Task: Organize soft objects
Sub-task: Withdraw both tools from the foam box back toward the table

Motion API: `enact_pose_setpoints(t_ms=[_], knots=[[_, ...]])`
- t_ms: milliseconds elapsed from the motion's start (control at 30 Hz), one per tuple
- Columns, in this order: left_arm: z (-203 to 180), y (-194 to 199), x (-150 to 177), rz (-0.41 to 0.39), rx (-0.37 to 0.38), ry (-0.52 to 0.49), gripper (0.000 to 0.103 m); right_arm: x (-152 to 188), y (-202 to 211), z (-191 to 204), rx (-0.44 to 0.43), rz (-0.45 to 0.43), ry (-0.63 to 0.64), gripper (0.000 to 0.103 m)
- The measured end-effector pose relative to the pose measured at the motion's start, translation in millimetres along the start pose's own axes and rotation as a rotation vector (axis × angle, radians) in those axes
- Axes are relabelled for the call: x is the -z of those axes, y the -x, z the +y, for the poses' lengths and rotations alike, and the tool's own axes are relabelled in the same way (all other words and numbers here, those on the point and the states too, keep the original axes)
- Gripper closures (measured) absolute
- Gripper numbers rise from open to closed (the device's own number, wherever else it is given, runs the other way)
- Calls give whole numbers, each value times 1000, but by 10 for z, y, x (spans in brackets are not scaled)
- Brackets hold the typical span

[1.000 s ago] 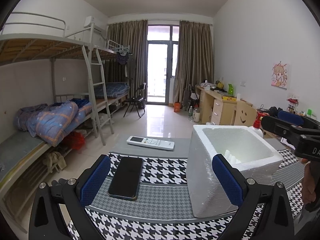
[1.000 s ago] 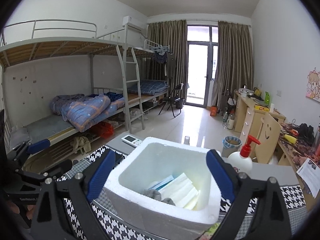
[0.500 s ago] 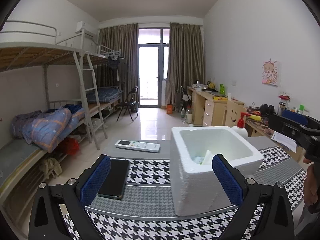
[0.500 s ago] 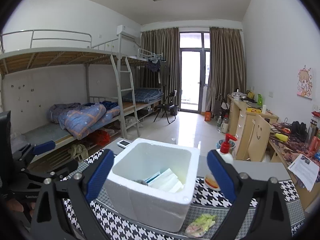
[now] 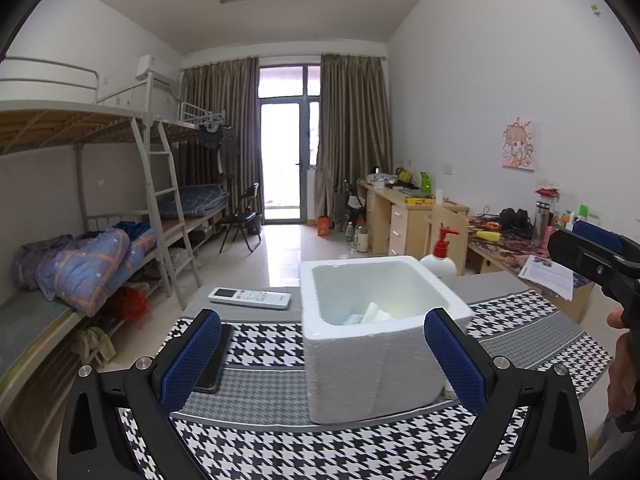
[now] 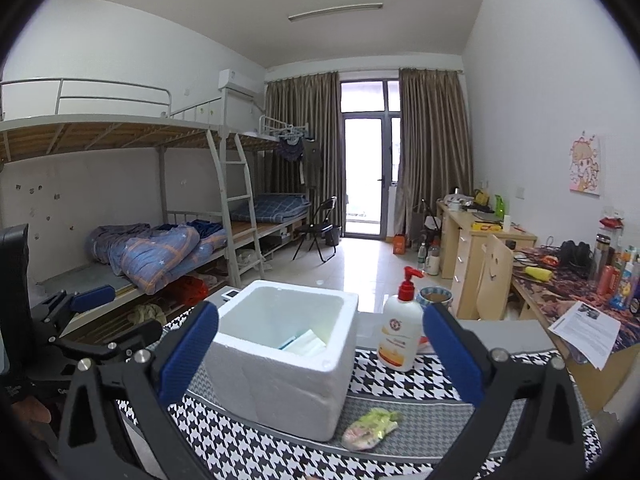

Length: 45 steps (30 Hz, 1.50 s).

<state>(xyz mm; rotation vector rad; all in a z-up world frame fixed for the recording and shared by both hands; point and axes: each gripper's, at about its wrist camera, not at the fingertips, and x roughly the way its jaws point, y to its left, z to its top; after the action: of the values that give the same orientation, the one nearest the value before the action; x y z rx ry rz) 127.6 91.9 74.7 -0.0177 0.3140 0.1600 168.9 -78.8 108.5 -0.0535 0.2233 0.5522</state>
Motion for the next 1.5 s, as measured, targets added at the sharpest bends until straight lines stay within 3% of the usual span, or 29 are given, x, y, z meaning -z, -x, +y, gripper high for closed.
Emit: enact_pose_setpoints(t_ms=[733, 1200, 1500], knots=[[-387, 475, 120, -60, 75, -20, 1, 320, 747, -128, 74, -48, -25, 0], [-563, 891, 368, -99, 98, -8, 1, 636, 1217, -134, 104, -56, -46, 0], [-624, 930, 602, -120, 62, 9, 1, 836, 1290, -193, 118, -60, -69, 0]])
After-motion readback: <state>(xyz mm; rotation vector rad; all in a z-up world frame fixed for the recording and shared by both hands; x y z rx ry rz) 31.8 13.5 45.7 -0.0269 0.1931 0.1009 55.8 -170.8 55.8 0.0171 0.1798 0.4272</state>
